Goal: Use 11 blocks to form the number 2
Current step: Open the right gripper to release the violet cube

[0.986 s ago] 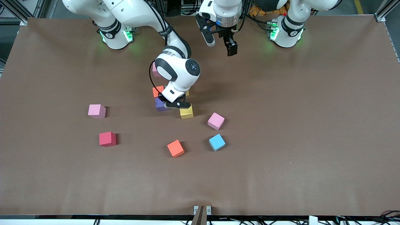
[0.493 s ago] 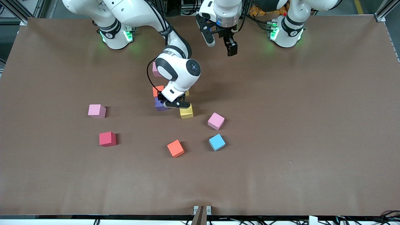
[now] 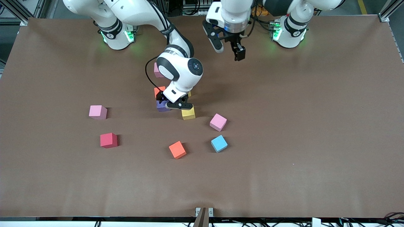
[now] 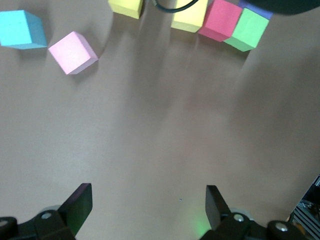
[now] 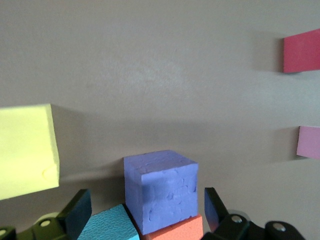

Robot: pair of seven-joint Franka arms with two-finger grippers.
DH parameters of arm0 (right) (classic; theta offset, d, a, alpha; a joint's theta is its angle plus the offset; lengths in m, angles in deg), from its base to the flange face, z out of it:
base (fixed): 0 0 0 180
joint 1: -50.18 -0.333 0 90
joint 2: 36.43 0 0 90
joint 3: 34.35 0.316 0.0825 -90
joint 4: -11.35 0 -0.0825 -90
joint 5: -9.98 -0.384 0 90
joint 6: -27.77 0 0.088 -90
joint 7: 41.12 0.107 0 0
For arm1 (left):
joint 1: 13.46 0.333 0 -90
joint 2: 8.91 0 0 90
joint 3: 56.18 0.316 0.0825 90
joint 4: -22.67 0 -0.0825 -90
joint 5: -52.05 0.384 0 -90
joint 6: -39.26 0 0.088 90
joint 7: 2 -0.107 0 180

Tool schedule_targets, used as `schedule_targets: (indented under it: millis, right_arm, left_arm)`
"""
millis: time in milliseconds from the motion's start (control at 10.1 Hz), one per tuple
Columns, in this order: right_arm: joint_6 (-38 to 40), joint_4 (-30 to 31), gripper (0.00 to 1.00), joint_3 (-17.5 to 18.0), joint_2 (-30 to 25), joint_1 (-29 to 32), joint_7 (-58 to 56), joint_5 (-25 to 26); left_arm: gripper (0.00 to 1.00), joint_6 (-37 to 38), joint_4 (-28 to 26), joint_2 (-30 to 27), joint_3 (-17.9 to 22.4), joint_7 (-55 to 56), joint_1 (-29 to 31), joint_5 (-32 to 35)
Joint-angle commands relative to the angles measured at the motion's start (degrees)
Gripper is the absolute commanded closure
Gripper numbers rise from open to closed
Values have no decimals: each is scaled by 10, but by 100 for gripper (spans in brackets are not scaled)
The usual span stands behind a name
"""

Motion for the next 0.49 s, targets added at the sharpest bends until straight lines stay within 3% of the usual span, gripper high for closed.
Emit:
schedule_targets:
  millis: [0,394]
  right_arm:
    - [9,8,0,5,-45,43,-25,-9]
    - [0,9,0,37,-64,222,-207,-24]
  left_arm:
    - [0,9,-4,-5,-1,-12,14,-9]
    - [0,86,-4,-8,0,-12,62,23]
